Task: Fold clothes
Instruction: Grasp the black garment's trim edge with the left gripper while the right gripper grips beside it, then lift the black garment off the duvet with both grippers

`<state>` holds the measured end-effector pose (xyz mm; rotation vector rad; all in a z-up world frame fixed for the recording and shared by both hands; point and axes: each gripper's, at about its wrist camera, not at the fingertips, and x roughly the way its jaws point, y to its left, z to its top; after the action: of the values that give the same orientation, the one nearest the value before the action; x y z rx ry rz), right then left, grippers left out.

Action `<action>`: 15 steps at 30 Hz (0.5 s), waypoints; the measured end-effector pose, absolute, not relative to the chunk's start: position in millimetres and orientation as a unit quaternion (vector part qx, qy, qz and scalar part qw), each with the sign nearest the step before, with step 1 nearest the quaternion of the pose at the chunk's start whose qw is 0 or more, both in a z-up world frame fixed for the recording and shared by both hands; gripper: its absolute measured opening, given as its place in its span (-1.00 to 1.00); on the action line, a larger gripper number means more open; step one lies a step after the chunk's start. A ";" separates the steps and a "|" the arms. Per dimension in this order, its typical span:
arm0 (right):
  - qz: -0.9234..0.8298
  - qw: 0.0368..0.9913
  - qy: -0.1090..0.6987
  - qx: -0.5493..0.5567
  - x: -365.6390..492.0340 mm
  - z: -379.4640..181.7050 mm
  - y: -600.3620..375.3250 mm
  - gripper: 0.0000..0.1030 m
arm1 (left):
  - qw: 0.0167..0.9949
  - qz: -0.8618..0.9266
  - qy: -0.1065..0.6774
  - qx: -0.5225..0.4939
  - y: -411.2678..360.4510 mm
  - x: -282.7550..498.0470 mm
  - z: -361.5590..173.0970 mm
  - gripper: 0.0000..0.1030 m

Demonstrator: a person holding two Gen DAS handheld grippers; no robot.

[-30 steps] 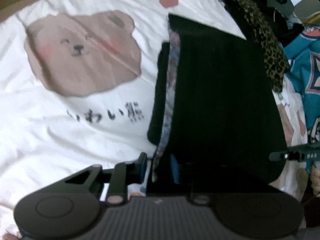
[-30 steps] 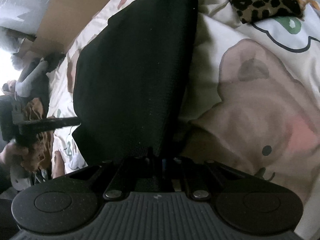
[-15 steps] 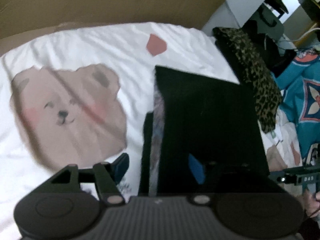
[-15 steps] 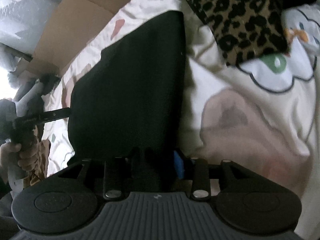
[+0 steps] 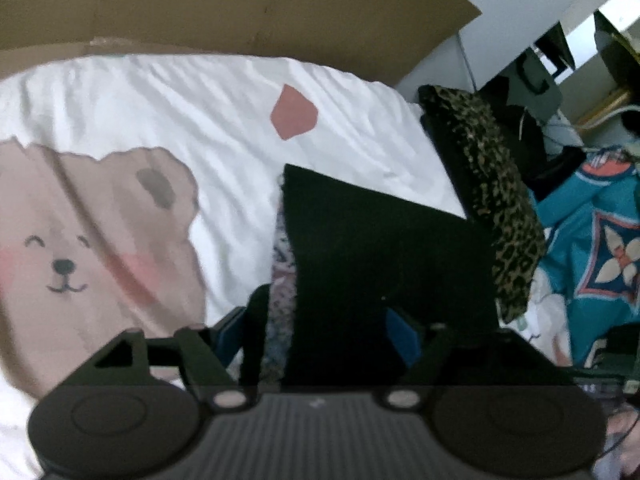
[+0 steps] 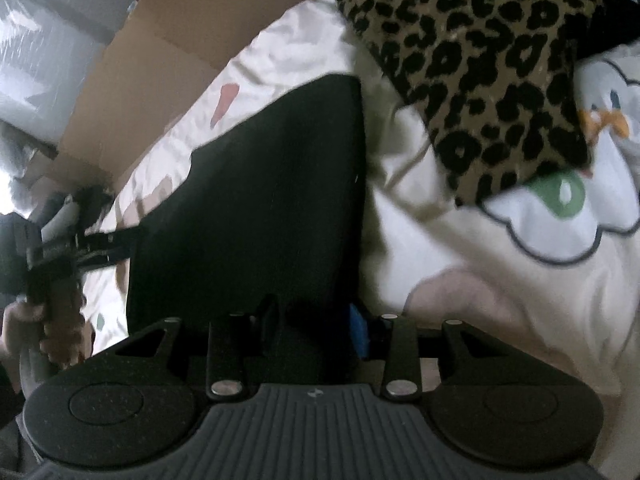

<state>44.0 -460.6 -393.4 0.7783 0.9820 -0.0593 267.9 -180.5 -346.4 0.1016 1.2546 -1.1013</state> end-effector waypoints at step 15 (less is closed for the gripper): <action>-0.017 0.807 0.426 0.408 74.5 -418.2 -473.8 -0.60 | 0.659 -0.474 0.584 -0.018 -170.9 281.7 -376.7 0.36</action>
<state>74.5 -473.8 -418.2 0.8726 0.9119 -0.0366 281.7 -170.9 -376.7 -0.0413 1.3210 -1.0733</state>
